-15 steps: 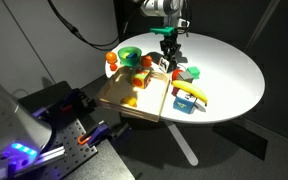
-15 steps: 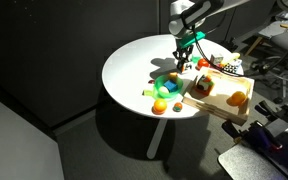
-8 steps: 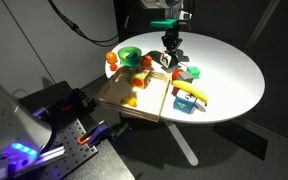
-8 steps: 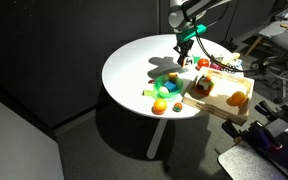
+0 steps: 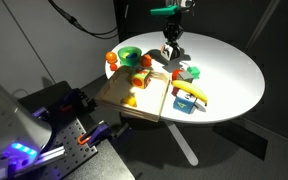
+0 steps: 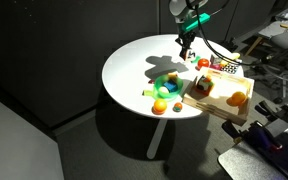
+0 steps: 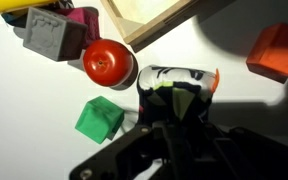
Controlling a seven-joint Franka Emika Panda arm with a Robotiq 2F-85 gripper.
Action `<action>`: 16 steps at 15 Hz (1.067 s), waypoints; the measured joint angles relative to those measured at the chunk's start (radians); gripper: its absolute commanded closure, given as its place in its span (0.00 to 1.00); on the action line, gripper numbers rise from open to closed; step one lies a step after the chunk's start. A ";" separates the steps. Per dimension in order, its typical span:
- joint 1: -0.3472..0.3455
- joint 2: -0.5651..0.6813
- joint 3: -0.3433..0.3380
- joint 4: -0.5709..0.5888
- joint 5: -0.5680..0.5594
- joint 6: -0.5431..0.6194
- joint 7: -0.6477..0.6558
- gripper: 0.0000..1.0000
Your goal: Pick up the square plush toy on the left and put it in the box
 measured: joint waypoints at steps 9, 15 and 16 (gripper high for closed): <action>-0.017 -0.134 0.000 -0.166 -0.003 -0.021 -0.046 0.94; -0.051 -0.236 0.001 -0.340 -0.014 0.044 -0.103 0.94; -0.057 -0.253 0.001 -0.374 -0.017 0.066 -0.113 0.94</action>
